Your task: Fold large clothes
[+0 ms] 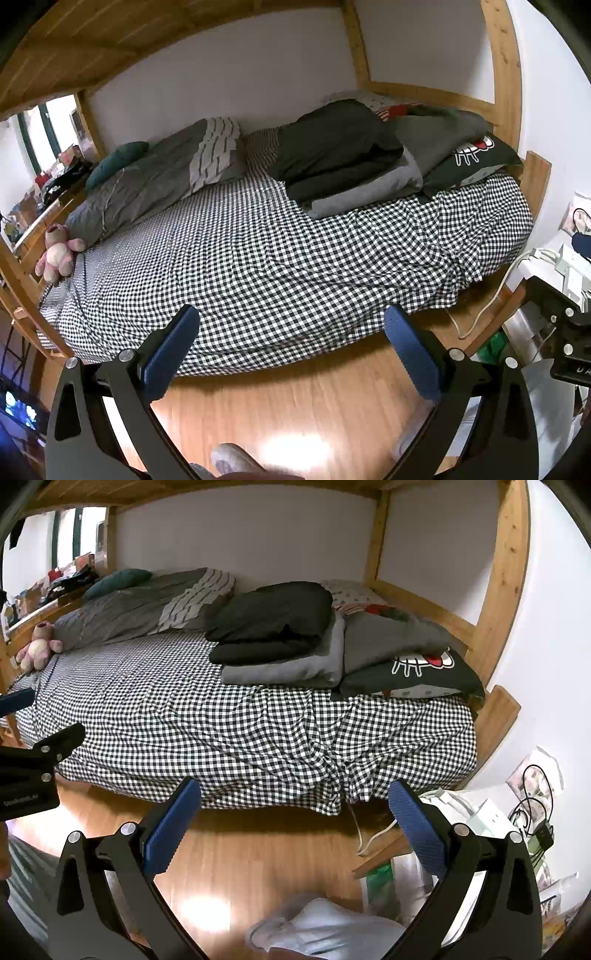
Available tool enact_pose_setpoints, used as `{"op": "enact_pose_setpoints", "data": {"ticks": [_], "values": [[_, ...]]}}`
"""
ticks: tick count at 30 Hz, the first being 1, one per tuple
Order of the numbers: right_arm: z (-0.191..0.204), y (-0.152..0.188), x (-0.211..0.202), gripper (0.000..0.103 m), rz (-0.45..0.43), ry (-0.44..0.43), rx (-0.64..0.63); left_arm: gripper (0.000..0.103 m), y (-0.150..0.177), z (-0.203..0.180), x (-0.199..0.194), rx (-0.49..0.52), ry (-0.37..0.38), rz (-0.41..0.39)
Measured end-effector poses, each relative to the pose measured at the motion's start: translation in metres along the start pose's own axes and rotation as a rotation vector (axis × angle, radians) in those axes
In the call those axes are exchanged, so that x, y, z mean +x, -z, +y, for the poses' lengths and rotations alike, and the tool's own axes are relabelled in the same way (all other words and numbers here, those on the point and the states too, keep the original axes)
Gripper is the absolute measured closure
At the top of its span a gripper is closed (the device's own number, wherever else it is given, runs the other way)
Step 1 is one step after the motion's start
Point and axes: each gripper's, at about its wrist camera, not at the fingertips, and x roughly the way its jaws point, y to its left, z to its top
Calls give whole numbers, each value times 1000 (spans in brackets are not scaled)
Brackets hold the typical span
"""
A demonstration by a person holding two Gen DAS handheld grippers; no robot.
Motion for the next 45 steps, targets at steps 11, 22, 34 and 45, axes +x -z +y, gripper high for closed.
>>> {"op": "enact_pose_setpoints", "data": {"ticks": [11, 22, 34, 45], "values": [[2, 4, 4, 3, 18, -9, -1, 4, 4, -2, 3, -1, 9, 18], [1, 8, 9, 3, 30, -11, -1, 4, 8, -3, 7, 0, 11, 39], [1, 10, 11, 3, 38, -14, 3, 4, 11, -6, 7, 13, 4, 38], [0, 12, 12, 3, 43, -16, 6, 4, 11, -5, 6, 1, 18, 41]]}}
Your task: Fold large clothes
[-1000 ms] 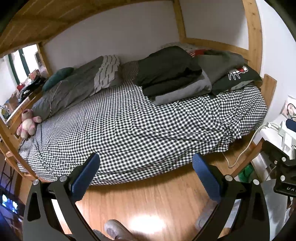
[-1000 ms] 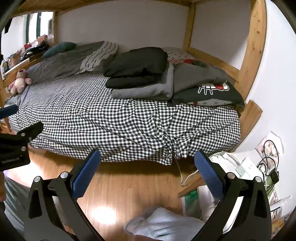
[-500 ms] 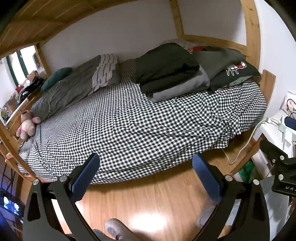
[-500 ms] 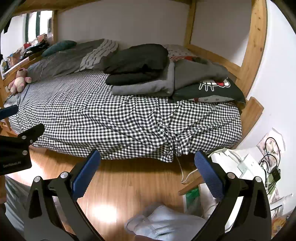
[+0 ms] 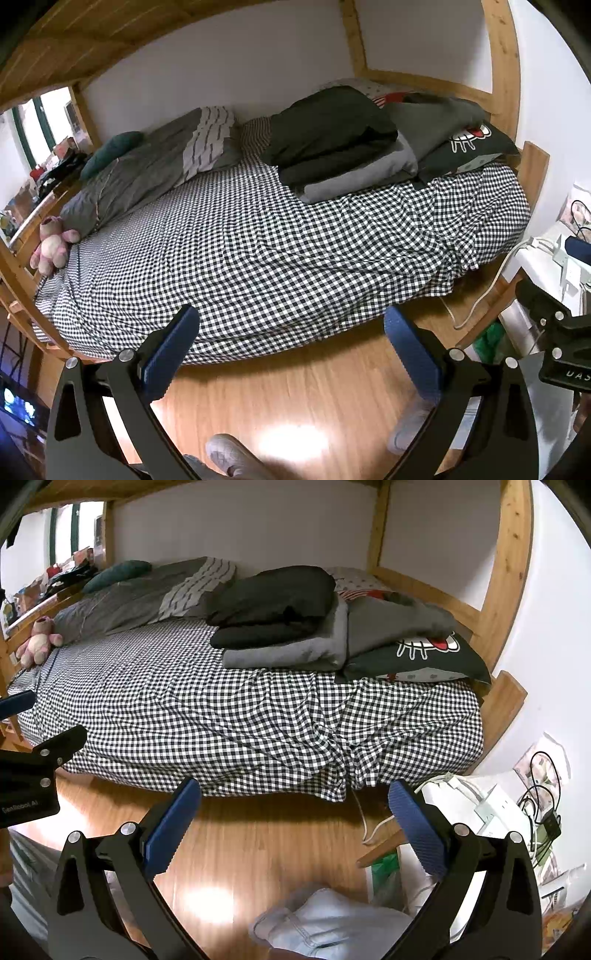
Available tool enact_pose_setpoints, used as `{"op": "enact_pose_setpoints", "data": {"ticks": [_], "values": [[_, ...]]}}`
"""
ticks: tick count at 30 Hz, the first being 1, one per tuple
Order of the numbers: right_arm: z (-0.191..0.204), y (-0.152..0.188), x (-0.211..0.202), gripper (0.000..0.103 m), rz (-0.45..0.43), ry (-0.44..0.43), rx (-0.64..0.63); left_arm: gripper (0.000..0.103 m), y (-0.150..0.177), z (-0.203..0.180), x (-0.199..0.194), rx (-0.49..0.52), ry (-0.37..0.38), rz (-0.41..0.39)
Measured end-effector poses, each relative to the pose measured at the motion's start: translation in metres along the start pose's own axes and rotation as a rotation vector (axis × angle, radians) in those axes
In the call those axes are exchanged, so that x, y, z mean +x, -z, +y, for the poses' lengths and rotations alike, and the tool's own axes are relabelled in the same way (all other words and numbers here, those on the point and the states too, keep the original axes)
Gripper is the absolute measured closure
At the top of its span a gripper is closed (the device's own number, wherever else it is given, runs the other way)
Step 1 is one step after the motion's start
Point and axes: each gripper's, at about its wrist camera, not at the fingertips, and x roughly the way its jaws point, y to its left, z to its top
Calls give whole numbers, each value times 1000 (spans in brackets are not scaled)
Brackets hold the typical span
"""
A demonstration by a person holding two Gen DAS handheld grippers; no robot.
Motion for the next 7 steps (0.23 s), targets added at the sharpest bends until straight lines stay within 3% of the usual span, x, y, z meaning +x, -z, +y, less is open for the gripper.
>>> {"op": "enact_pose_setpoints", "data": {"ticks": [7], "values": [[2, 1, -1, 3, -1, -2, 2, 4, 0, 0, -2, -5, 7, -3]]}}
